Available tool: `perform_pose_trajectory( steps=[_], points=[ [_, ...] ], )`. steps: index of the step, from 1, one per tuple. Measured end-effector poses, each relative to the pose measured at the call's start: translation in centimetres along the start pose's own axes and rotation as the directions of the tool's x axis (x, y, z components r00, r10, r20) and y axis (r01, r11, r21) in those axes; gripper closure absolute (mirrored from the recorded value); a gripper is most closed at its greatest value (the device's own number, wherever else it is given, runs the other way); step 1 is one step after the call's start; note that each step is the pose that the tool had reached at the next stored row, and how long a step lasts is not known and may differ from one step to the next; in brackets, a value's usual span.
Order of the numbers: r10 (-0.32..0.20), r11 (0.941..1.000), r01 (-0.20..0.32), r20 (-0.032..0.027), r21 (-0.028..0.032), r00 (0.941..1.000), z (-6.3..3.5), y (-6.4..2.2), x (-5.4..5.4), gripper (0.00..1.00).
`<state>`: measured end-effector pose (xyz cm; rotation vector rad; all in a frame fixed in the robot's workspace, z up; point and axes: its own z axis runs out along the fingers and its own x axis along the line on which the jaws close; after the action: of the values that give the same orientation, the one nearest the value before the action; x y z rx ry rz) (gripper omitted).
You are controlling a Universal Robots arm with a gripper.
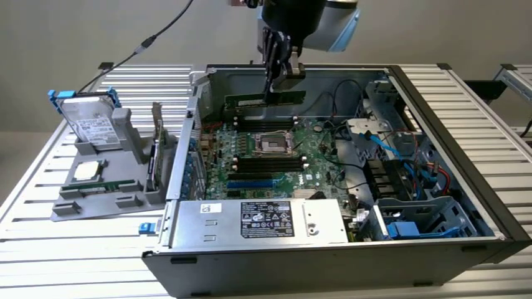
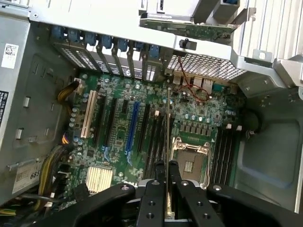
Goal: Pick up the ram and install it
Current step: 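Pick up the ram and move it above insertion slot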
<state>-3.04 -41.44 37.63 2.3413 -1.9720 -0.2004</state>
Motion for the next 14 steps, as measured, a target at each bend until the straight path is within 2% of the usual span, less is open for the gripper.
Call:
perform_pose_trajectory(
  steps=[1, 2, 8, 14],
  points=[
    [0.002, 1.0000, -0.002, -0.0052, 0.0012, 1.0000, 0.02, -0.11, -0.1, 0.86],
    [0.006, 1.0000, -0.006, -0.0051, 0.0019, 1.0000, 0.11, -0.19, -0.1, 0.86],
    [0.062, 0.9981, -0.062, 0.0028, 0.0046, 0.9981, 0.99, -0.48, 0.0, 0.86],
    [0.127, 0.9919, -0.127, 0.0123, 0.0071, 0.9919, 1.91, -0.74, 0.1, 0.86]
  ],
)
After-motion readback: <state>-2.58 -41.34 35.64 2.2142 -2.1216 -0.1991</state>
